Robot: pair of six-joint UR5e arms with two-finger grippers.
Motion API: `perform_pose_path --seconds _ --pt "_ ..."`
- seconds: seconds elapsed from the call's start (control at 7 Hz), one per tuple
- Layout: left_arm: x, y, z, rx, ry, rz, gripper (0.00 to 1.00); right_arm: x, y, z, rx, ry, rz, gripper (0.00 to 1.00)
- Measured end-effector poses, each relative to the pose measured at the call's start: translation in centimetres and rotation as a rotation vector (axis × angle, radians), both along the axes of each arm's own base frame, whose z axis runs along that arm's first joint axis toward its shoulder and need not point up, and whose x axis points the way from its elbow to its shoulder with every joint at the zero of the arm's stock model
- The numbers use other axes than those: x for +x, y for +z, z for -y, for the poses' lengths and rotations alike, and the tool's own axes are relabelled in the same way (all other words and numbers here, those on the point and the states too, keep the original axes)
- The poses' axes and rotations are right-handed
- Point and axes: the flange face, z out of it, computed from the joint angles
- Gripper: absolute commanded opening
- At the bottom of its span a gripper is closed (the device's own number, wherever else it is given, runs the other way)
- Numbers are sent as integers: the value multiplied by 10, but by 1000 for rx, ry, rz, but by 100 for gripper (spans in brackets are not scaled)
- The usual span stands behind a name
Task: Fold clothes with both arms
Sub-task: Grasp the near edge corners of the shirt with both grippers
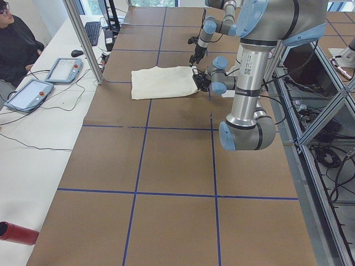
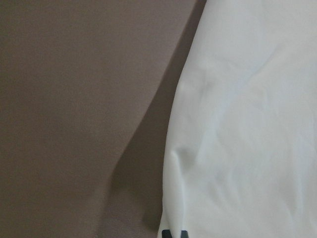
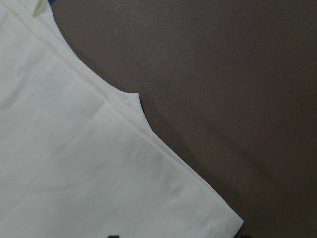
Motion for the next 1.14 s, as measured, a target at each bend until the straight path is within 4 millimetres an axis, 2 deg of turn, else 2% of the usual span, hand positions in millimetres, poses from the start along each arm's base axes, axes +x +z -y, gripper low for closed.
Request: perform_pose_path --seconds 0.43,1.0,1.14 --pt "0 -1 -1 2 -1 -2 0 -21 10 -3 -25 31 -38 76" --pt "0 -1 -2 1 -1 -4 0 -30 13 -3 -46 55 -34 70" --pt "0 -2 -2 1 -1 -4 0 -31 12 -4 -47 56 -33 63"
